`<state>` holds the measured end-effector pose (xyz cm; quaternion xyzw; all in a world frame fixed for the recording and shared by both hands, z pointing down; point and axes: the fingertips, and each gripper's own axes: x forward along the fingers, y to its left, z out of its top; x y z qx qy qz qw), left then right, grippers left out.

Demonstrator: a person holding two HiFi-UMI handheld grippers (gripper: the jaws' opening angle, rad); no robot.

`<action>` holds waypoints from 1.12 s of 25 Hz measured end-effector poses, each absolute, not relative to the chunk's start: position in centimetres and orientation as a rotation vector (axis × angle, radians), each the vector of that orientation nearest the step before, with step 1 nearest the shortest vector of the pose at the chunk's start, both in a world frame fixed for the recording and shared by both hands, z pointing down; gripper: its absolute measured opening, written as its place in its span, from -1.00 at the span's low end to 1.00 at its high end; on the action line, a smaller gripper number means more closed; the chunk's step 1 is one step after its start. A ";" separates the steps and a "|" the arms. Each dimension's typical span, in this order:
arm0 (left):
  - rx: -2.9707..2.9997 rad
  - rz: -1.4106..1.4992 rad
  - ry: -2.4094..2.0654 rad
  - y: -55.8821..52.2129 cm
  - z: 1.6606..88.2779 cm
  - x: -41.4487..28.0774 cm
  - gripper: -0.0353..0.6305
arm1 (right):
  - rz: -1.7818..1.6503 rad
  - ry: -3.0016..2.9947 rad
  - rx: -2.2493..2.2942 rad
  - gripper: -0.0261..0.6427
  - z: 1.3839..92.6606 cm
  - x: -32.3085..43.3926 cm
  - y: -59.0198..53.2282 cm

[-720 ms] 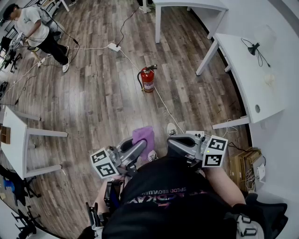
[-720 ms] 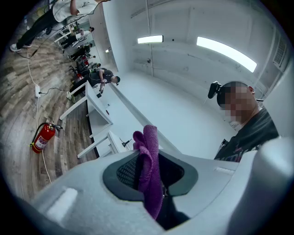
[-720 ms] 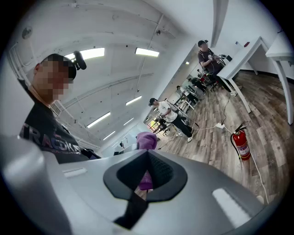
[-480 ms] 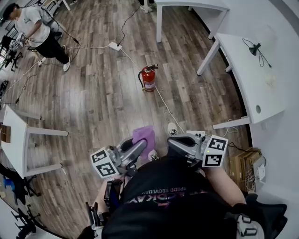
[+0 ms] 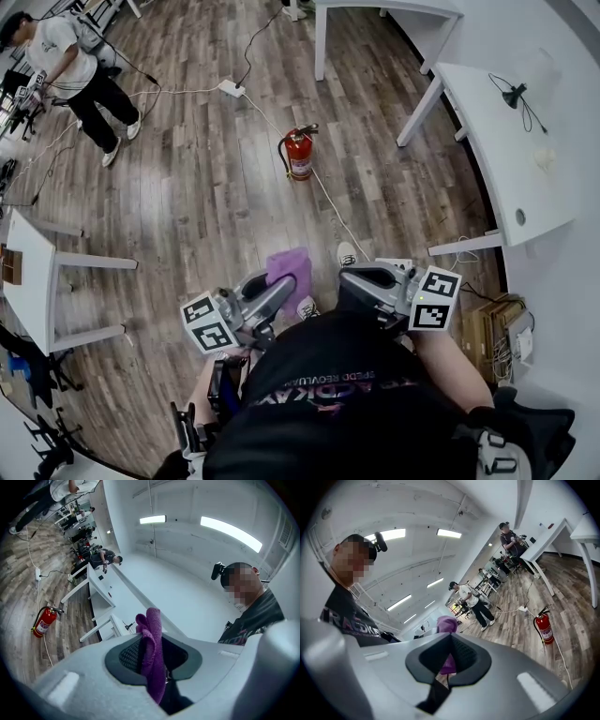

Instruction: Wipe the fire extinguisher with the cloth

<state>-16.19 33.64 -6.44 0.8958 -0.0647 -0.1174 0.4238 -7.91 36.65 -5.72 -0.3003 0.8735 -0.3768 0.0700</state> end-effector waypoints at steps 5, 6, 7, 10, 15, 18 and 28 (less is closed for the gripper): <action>2.250 -0.333 -0.152 32.9 -7.3 -15.8 -0.68 | -1.109 2.653 -0.914 -0.71 -5.8 -8.1 35.9; 2.250 -0.347 -0.144 32.8 -7.5 -15.6 -0.68 | -1.102 2.667 -0.910 -0.70 -5.8 -8.3 35.7; 2.247 -0.361 -0.134 32.7 -7.7 -15.4 -0.68 | -1.095 2.681 -0.904 -0.64 -5.8 -8.5 35.5; 2.238 -0.377 -0.106 32.4 -7.9 -14.9 -0.68 | -1.076 2.708 -0.882 -0.64 -5.9 -9.2 34.9; 2.234 -0.381 -0.059 32.4 -7.9 -13.5 -0.68 | -1.096 2.735 -0.827 -0.47 -5.6 -9.6 34.5; 2.231 -0.388 -0.046 31.7 -7.8 -12.3 -0.68 | -1.116 2.755 -0.790 -0.39 -5.3 -9.4 33.8; 2.184 -0.443 -0.062 26.0 -8.2 -5.8 -0.66 | -1.150 2.768 -0.538 -0.46 -6.2 -5.2 27.9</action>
